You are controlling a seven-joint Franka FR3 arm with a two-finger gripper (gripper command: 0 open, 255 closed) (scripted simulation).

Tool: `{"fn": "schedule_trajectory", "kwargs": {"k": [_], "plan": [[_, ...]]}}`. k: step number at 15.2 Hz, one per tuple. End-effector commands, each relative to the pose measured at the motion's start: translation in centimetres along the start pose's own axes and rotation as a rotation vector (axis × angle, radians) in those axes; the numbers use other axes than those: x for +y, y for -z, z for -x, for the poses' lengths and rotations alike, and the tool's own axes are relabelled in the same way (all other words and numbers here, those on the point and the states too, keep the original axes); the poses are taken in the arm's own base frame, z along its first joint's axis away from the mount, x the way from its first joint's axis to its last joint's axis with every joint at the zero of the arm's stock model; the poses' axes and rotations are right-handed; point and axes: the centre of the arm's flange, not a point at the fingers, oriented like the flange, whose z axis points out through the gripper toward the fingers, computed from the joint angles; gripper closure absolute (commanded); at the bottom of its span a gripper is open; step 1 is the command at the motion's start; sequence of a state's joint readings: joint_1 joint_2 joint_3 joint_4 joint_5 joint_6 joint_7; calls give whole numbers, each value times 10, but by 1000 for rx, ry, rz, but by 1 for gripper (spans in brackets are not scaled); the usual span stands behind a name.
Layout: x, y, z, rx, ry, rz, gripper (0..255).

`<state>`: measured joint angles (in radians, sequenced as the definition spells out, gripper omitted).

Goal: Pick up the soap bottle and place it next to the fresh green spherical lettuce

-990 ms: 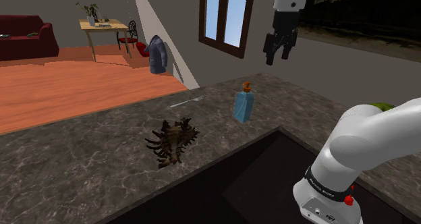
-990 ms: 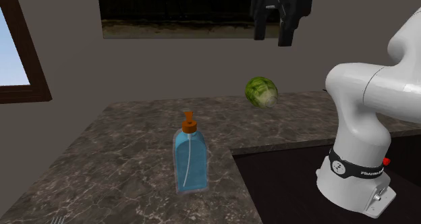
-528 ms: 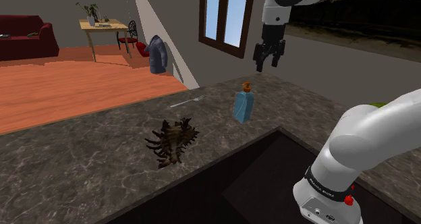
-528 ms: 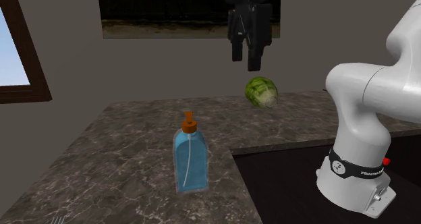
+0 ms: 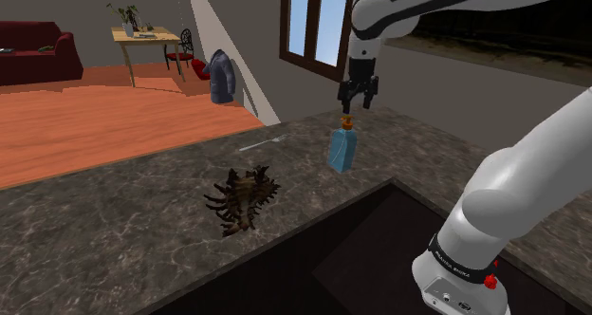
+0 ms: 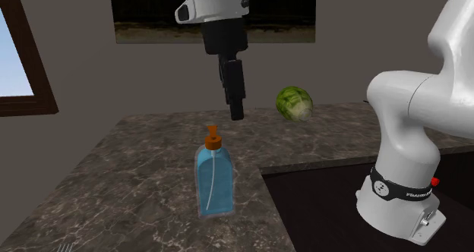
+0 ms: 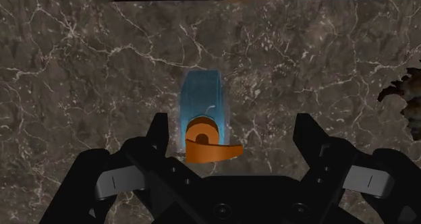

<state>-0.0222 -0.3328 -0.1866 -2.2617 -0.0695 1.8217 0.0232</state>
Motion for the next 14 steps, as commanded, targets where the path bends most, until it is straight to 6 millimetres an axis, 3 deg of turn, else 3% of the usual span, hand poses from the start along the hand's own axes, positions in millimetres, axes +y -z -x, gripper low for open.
{"fn": "schedule_trajectory", "kwargs": {"k": [1, 8, 14], "plan": [[6, -19, -22, -12, -12, -11, 0], [30, -84, -93, -59, -52, -52, 0], [29, -113, -94, -61, -54, -53, 0]]}}
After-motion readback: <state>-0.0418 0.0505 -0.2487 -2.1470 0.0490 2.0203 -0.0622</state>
